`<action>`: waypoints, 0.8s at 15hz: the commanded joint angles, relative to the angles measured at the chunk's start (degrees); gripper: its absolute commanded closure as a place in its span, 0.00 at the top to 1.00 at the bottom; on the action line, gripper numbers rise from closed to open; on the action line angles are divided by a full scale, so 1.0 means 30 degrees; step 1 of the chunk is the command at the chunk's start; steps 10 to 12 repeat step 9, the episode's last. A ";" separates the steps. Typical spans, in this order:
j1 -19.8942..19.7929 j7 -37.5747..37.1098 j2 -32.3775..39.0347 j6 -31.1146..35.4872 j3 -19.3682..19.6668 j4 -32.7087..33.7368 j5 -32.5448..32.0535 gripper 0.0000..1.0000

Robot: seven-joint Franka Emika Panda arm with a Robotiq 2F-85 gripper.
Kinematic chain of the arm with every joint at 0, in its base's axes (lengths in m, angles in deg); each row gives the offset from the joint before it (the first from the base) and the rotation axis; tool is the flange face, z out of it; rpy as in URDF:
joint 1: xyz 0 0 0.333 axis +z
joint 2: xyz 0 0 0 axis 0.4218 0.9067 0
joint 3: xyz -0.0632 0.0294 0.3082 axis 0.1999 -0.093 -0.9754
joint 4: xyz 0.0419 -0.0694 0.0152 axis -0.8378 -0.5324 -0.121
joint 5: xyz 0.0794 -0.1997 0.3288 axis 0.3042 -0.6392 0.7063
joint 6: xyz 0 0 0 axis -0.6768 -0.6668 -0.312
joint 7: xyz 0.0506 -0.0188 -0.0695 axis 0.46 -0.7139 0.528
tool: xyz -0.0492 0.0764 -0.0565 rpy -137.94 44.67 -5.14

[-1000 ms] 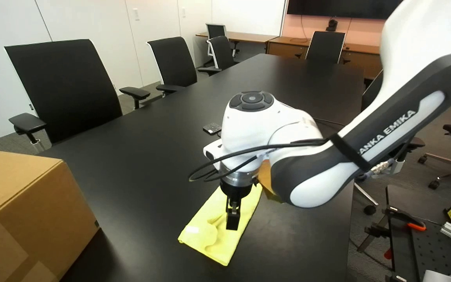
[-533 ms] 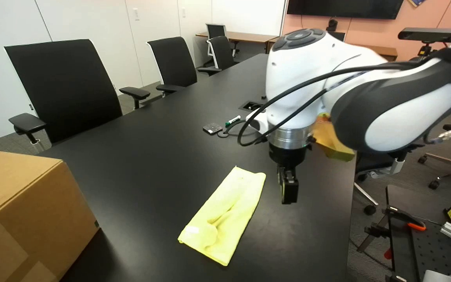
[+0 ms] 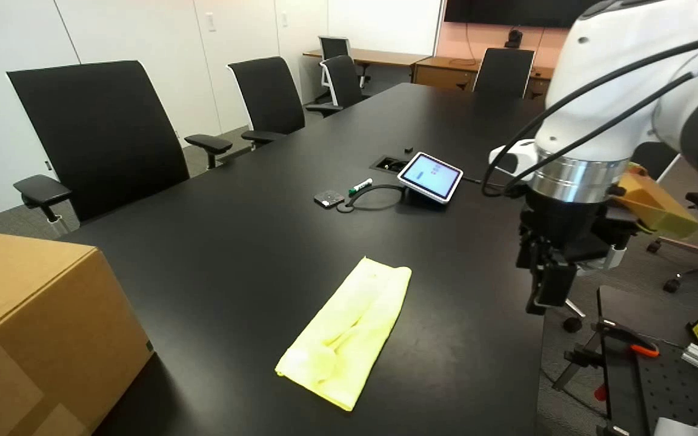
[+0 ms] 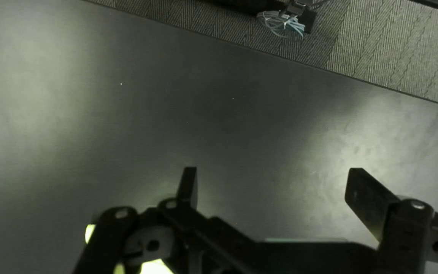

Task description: Fold the towel in half

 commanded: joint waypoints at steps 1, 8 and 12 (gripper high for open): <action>-0.0659 0.0043 -0.4221 0.1563 0.0073 -0.3586 0.0458 1.00; -0.1423 0.0072 -0.4375 0.0954 0.0231 -0.2921 0.0190 1.00; -0.1430 0.0071 -0.4370 0.0954 0.0233 -0.2923 0.0189 1.00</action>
